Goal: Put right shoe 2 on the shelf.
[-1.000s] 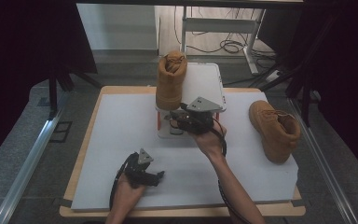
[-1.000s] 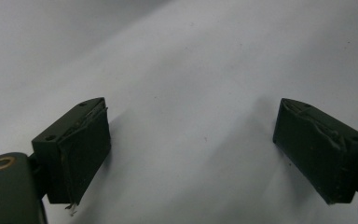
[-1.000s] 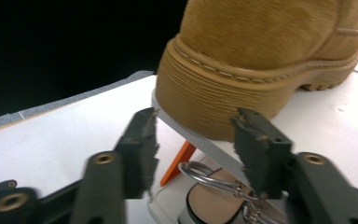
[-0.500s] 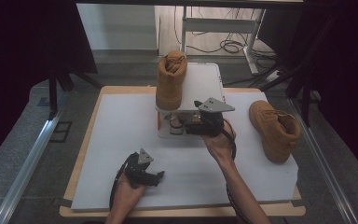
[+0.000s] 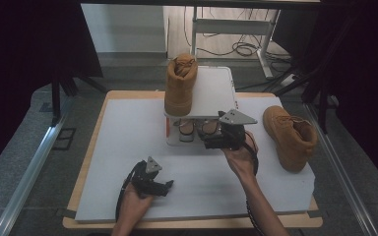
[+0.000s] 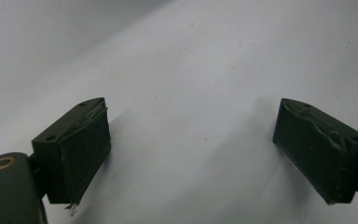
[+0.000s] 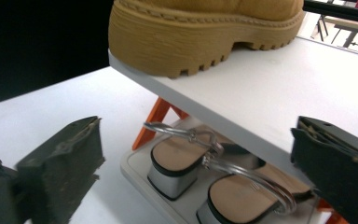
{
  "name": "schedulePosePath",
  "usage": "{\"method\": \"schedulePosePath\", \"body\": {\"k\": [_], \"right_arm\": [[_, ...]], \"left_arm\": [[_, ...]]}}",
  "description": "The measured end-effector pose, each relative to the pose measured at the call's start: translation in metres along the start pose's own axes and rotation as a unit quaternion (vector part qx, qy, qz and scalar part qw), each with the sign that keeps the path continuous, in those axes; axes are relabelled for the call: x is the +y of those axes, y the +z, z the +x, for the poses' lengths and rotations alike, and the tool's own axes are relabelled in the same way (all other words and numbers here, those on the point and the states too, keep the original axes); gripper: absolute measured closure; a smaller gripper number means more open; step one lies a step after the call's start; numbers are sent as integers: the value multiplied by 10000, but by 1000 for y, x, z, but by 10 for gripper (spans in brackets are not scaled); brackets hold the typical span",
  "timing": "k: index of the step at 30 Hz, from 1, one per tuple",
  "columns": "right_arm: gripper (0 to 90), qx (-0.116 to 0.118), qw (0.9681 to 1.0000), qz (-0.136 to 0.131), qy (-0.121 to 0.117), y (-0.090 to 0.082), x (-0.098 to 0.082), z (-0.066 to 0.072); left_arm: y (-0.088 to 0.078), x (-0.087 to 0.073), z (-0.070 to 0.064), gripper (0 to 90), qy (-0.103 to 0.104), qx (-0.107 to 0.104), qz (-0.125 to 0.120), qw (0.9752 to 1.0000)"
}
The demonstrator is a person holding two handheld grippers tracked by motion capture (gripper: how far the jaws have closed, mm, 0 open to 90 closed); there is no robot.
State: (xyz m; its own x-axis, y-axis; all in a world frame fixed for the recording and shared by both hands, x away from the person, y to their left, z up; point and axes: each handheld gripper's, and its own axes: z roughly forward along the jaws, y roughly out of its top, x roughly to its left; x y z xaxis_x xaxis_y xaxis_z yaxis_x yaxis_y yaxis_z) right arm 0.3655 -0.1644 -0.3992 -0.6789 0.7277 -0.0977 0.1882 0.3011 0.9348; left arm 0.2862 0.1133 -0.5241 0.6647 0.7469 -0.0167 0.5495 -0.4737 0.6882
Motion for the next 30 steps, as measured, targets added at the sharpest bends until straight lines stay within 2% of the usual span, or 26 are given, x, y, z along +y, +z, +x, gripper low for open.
{"method": "schedulePosePath", "body": {"k": [10,15,30], "right_arm": [[0,27,10000,51,-36,-11,-14,-5],[0,133,9997,40,209,-18,-20,-5],[0,-25,9983,312,488,-36,-45,-14]], "left_arm": [[0,0,0,105,4,-8,8,10000],[0,0,0,105,3,-12,6,10000],[0,0,0,105,-3,-11,5,10000]]}}
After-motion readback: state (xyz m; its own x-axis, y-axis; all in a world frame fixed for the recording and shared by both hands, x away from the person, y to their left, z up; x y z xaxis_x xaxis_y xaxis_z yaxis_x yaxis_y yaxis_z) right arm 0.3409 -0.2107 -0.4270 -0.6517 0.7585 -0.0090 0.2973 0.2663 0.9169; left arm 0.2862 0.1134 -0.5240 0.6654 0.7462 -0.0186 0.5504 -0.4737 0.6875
